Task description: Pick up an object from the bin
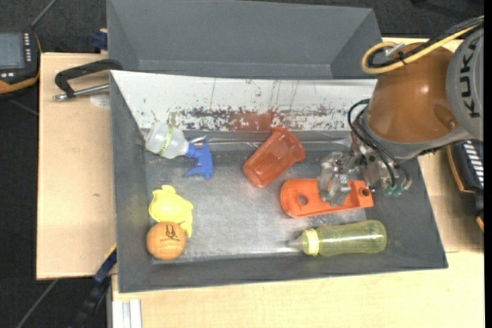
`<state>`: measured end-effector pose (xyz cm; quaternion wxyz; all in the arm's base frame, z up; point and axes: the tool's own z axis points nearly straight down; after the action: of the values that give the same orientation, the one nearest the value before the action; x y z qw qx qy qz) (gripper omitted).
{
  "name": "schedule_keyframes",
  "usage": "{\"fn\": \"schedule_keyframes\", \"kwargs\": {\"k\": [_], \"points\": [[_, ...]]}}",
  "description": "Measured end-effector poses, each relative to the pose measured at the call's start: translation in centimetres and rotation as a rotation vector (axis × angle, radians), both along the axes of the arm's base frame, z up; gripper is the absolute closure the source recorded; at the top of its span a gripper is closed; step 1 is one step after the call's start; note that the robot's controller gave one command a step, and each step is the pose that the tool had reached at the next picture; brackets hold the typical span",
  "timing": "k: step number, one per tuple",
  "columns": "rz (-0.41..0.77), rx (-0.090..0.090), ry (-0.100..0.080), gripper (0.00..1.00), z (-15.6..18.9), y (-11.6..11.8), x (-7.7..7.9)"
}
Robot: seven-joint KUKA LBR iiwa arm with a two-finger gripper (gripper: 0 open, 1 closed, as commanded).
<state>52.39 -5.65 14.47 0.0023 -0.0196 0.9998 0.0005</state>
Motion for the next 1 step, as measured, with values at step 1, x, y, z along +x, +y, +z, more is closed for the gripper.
{"fn": "schedule_keyframes", "kwargs": {"k": [1], "points": [[-0.098,0.001,-0.004,0.0,3.48,0.95,3.75]]}}
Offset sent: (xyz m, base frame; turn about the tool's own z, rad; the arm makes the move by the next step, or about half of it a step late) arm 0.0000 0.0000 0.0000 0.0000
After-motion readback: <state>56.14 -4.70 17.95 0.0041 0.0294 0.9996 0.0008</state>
